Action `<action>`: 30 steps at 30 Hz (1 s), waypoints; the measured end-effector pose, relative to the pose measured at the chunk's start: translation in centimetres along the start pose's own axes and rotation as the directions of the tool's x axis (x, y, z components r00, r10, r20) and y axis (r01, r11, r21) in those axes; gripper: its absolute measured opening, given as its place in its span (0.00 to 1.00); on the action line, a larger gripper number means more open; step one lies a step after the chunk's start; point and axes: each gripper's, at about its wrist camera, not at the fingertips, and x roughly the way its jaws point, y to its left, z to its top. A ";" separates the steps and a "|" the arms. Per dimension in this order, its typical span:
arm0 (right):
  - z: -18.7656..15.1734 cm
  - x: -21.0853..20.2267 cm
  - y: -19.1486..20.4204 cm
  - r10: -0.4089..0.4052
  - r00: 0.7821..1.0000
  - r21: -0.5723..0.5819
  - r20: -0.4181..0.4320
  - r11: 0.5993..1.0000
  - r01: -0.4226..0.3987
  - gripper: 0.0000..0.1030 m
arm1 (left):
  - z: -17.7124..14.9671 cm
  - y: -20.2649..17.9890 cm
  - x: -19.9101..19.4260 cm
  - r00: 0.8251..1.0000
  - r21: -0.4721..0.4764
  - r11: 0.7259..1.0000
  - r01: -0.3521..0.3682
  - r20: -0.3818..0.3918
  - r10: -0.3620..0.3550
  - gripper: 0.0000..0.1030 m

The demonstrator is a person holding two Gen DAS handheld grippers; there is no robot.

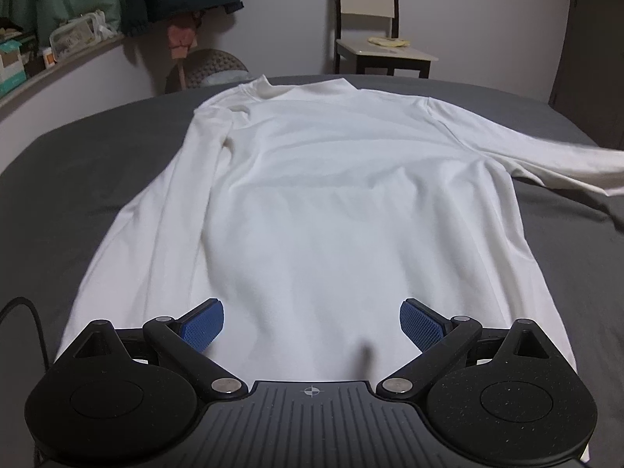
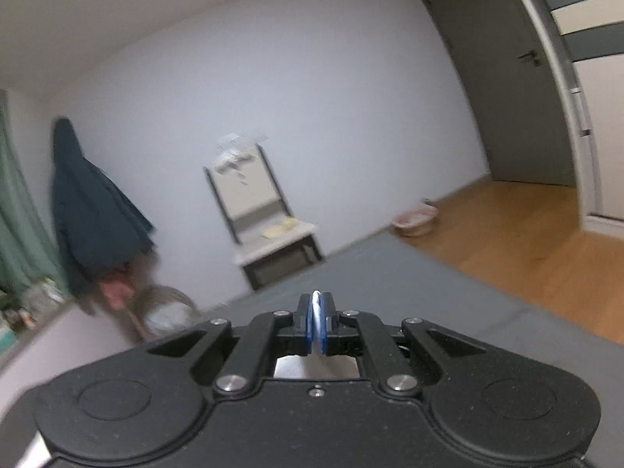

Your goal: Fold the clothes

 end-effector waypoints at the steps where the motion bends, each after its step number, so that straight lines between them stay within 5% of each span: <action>1: -0.5 -0.1 -0.4 -0.010 1.000 0.014 -0.019 1.000 0.011 0.04 | -0.1 -0.1 -0.1 1.000 0.003 1.000 0.004 0.002 -0.004 0.95; 8: -7.1 0.1 -3.8 -0.115 0.974 0.126 -0.196 0.982 0.142 0.08 | -0.1 -0.1 -1.0 1.000 0.000 1.000 0.002 0.014 -0.002 0.95; 13: -9.9 -2.8 -3.6 -0.089 0.986 0.152 -0.141 0.982 0.111 0.17 | -0.1 0.1 -0.9 1.000 -0.011 1.000 -0.008 0.015 0.008 0.95; 16: -9.3 -2.0 -3.2 -0.111 0.985 0.052 -0.131 0.992 0.119 0.27 | -0.3 -0.2 -0.5 1.000 -0.002 1.000 -0.007 -0.001 0.007 0.95; 20: -7.5 -0.2 -3.4 -0.026 0.981 -0.017 -0.193 1.000 0.024 0.32 | -0.3 -0.8 -0.3 1.000 0.026 1.000 -0.007 -0.003 0.007 0.95; 26: -6.4 3.0 -4.6 0.014 0.954 0.013 -0.299 1.000 -0.011 0.31 | -0.4 -0.8 -0.4 1.000 0.034 0.999 -0.026 -0.003 0.026 0.95; 27: -6.4 3.2 -4.9 0.047 0.950 0.042 -0.308 0.999 -0.036 0.26 | -0.4 -0.7 -0.4 1.000 0.029 0.999 -0.027 -0.003 0.027 0.95; 28: -6.2 2.8 -4.9 0.075 0.953 0.070 -0.293 0.996 -0.057 0.10 | -0.3 -0.6 -0.4 1.000 0.025 0.999 -0.029 -0.003 0.029 0.95; 30: -6.0 2.1 -5.0 0.132 0.957 0.127 -0.260 0.987 -0.102 0.05 | -0.3 -0.6 -0.3 0.999 0.023 0.999 -0.034 -0.004 0.034 0.95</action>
